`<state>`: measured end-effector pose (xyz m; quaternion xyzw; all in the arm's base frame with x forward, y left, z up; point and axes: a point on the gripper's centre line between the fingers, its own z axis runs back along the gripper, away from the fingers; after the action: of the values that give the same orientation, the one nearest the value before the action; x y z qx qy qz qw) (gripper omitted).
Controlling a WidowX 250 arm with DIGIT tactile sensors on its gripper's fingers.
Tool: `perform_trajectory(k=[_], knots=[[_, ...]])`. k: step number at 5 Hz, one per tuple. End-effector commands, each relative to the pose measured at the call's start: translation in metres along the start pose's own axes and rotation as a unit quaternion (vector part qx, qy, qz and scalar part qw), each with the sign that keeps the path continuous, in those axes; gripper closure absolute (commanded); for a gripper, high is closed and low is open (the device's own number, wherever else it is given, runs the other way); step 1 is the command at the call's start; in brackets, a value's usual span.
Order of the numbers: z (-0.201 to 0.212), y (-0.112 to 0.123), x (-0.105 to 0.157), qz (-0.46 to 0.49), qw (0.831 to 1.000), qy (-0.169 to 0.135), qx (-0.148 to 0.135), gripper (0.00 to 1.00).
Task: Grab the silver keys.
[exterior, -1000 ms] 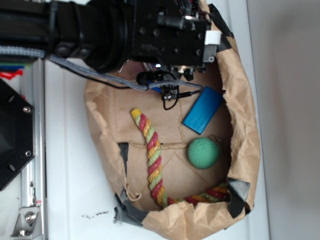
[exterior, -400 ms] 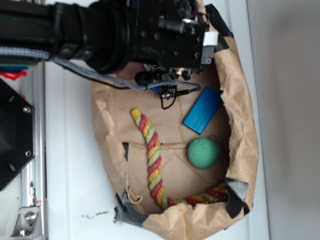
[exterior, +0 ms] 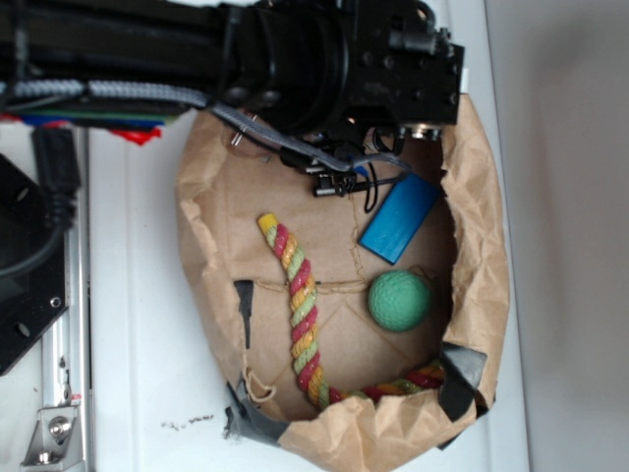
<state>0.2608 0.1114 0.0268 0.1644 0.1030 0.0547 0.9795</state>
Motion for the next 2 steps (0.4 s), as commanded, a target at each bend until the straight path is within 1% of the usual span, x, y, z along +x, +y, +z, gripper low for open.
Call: perform_trajectory(k=[1,2], knots=[[0.0094,0.0072,0.0044,0.031,0.998,-0.045,0.001,1.0],[0.0117,0.007,0.0042,0.033,0.998,-0.054,-0.001,1.0]])
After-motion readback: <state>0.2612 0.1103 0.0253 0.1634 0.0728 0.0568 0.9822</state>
